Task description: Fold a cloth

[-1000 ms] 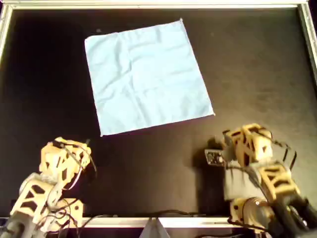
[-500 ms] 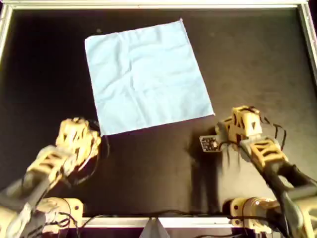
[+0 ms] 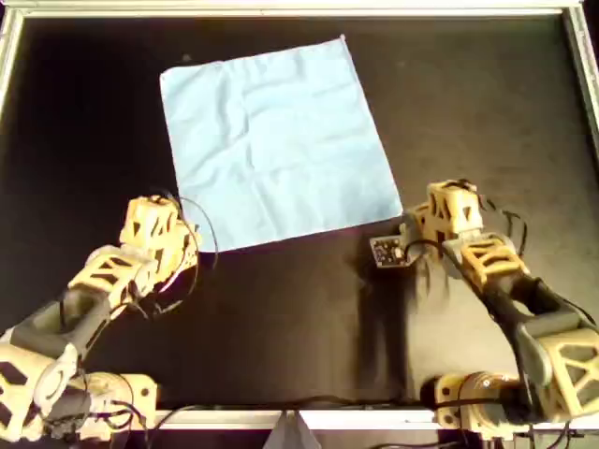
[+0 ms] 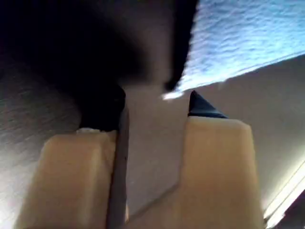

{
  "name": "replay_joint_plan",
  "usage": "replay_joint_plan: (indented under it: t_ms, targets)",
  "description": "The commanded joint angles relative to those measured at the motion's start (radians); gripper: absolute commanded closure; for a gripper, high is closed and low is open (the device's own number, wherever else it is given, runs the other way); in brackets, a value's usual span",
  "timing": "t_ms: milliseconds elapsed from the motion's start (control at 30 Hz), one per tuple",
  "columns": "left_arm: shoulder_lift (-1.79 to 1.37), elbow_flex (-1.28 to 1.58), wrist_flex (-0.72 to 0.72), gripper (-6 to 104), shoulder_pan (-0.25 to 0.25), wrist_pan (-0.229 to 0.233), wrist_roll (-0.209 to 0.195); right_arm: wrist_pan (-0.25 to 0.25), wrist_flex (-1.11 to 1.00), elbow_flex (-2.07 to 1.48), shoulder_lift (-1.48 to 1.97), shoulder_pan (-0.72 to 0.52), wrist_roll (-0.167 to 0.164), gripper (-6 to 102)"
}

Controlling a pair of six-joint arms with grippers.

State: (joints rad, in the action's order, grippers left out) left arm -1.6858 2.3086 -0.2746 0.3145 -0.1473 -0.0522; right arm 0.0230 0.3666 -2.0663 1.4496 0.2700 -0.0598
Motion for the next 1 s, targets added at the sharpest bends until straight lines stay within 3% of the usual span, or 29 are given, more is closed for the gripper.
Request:
replay_joint_plan:
  t_ms: [0,767,867,967]
  targets:
    - [0.017,-0.029,0.021,20,0.026,0.003,-0.003,-0.009,-0.051,0.091,-0.009,0.008,0.005,43]
    - [0.028,-0.051,0.034,21,0.028,0.003,-0.003,-0.008,-0.051,0.250,-0.138,0.074,0.005,45]
    - [0.028,-0.052,0.034,26,0.028,0.003,-0.003,-0.008,-0.051,0.250,-0.138,0.072,0.005,45]
    - [0.026,-0.055,0.034,38,0.028,0.003,-0.003,-0.006,-0.051,0.250,-0.138,0.071,0.005,47]
